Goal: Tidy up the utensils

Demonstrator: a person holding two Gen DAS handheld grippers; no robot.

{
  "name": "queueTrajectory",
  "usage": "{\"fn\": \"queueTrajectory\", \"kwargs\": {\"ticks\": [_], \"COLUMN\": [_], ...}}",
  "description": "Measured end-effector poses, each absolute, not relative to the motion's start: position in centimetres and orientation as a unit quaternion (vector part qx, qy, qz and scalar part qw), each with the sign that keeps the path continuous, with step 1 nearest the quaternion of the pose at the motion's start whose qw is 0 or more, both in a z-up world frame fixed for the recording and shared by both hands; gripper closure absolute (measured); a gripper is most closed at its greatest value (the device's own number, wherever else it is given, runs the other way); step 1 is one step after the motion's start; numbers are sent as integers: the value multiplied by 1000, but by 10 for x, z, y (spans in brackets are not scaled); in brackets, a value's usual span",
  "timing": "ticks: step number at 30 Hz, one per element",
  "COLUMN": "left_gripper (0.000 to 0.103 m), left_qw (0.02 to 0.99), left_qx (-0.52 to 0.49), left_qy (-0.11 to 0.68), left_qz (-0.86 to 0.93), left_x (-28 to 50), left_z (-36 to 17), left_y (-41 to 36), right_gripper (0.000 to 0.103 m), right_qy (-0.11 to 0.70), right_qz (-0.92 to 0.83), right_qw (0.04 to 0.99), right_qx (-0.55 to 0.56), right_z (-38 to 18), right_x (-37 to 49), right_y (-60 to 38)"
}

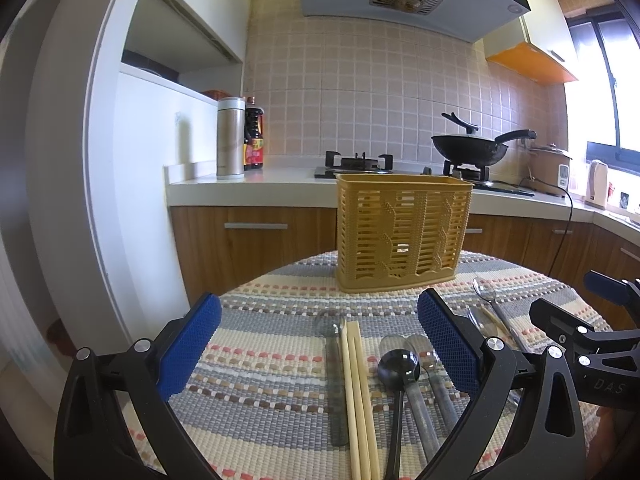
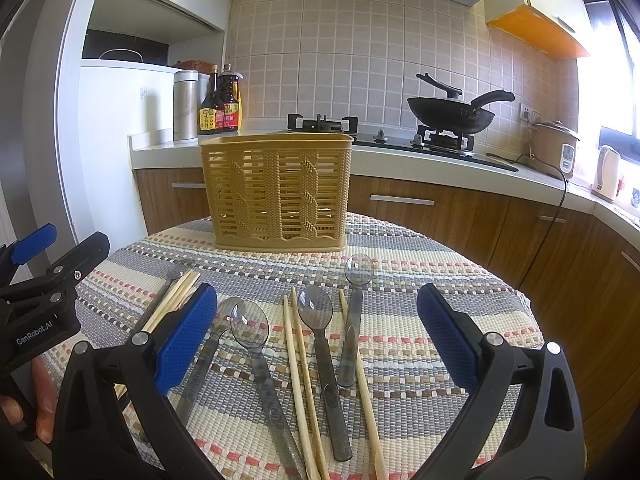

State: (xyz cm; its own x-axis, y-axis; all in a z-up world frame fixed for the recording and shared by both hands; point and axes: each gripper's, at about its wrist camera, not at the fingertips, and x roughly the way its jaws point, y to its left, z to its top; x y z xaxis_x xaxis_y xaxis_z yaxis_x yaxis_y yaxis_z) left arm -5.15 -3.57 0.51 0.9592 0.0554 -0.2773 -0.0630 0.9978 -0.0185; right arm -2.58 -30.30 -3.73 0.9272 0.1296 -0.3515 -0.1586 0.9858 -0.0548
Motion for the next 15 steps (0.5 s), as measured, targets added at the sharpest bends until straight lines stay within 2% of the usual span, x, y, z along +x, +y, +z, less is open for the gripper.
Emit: {"fn": "queueTrajectory", "kwargs": {"ticks": [11,15], "left_gripper": [8,8], "left_qw": [989,980], "left_qx": [-20,-66], "left_qy": [142,189], "left_qz": [29,5], "left_x": [-51,-40], "left_z": [5,2], "left_y": [-33,-14], "right_gripper": [8,8], "right_qy": [183,196], "right_qz": [69,20], "right_qw": [980,980], "right_qx": [-33,-33], "right_z": [-40,-41], "right_x": [-23,-14], "right_y": [-304,-308]}}
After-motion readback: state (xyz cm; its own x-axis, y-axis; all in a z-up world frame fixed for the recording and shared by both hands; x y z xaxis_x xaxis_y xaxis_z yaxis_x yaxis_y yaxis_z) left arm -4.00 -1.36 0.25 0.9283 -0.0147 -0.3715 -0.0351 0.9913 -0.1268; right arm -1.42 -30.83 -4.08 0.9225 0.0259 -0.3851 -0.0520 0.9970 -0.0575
